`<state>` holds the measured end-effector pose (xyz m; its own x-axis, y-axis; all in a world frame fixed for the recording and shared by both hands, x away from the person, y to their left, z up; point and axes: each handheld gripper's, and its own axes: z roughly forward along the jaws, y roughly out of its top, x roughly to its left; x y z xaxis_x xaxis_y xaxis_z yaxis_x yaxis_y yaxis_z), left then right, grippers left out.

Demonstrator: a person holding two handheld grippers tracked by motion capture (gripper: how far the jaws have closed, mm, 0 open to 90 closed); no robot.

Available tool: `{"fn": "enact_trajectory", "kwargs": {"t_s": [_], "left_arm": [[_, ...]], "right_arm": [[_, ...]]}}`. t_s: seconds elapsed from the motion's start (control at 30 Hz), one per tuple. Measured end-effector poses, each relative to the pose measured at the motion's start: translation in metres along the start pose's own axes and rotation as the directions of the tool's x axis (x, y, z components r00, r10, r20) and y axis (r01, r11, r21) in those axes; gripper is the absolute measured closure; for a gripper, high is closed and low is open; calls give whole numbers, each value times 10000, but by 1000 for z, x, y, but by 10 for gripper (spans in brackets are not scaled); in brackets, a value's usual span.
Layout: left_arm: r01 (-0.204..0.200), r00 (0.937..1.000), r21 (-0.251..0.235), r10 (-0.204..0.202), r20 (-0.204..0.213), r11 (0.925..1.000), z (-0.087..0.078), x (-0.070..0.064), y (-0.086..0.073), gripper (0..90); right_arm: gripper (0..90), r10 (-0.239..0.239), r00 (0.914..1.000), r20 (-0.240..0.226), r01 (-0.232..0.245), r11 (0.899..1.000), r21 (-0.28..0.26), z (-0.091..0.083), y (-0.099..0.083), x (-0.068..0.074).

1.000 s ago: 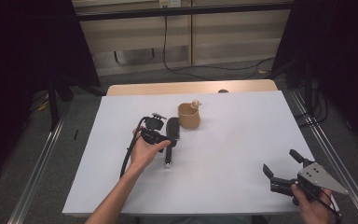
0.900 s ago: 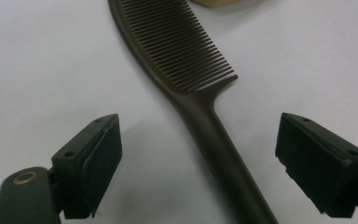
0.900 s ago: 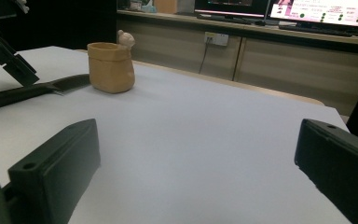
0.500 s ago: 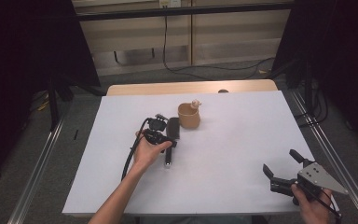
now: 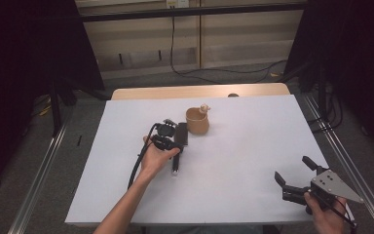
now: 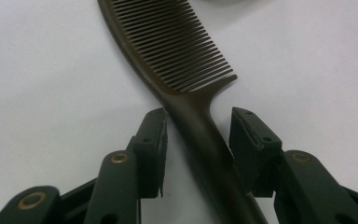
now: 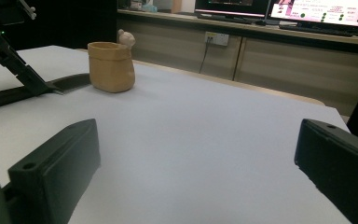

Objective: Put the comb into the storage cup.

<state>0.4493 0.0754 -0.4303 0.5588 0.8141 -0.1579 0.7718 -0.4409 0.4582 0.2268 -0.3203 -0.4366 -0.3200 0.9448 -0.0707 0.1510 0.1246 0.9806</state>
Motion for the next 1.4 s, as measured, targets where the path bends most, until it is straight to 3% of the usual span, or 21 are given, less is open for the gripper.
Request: {"fn": "enact_trajectory", "kwargs": {"t_s": [0.23,0.4,0.7,0.77,0.9,1.07,1.4], "left_arm": [[195,9998,61,-195,-77,9998,0,0,1,594],[681,9976,121,-680,-134,9976,1,0,3,610],[1054,9937,279,-1043,-401,9940,0,4,9,649],[1211,9924,305,-1203,-267,9922,0,7,9,655],[1236,9911,304,-1219,-528,9919,-2,13,9,686],[1322,9905,415,-1304,-428,9904,-5,19,8,704],[1198,9924,589,-1178,-357,9911,-5,18,5,688]], "right_arm": [[0,-5,10000,-18,5,10000,2,0,0,0],[0,1,10000,-30,-1,10000,-9,0,0,0],[0,4,10000,0,-4,10000,34,0,0,0],[0,10,10000,2,-10,10000,12,0,0,0],[0,22,10000,-13,-22,10000,41,0,0,0],[0,11,10000,5,-11,10000,45,0,0,0],[0,39,10000,23,-39,10000,14,0,0,0]]}}
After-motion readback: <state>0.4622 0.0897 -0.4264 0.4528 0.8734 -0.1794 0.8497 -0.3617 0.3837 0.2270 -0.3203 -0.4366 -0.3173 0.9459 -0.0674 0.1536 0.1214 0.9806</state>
